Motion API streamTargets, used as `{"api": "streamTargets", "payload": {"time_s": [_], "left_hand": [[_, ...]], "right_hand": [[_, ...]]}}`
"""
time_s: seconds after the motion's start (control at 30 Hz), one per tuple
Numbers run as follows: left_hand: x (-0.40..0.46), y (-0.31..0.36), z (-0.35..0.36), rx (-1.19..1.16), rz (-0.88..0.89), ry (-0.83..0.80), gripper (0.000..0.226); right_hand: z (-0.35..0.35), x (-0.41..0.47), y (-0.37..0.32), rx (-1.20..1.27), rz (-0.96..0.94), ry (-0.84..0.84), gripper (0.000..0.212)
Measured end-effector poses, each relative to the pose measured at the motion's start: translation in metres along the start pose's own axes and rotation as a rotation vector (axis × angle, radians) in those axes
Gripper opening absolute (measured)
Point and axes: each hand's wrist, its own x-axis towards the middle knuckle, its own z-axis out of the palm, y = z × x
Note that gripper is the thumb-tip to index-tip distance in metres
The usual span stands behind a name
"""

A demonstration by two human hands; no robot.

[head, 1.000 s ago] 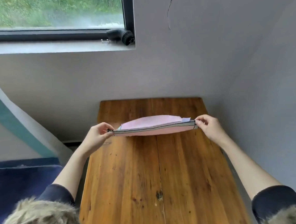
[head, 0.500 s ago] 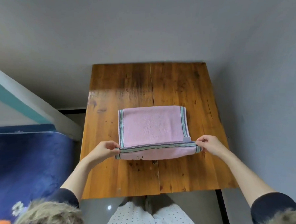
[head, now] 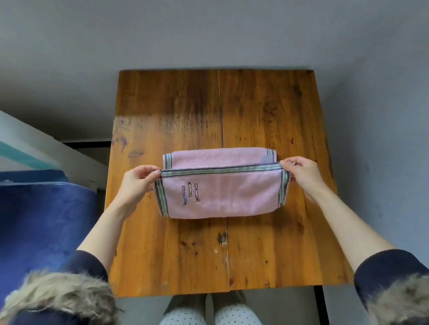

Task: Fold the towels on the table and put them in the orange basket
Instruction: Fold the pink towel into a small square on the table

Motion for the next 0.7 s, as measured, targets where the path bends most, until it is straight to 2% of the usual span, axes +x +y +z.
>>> {"api": "streamTargets", "payload": {"time_s": [0.13,0.5,0.7], "left_hand": [[0.040,0.004,0.006,0.023,0.042,0.052,0.007],[0.107,-0.011,0.028,0.155,-0.030,0.162,0.008],[0.117,-0.017,0.036,0.198,-0.123,0.151,0.004]], "right_hand": [[0.012,0.036,-0.009,-0.003,-0.016,0.066,0.013],[0.043,0.096,0.001,-0.172,0.033,0.167,0.021],[0.053,0.109,0.010,-0.255,0.077,0.178,0.019]]}}
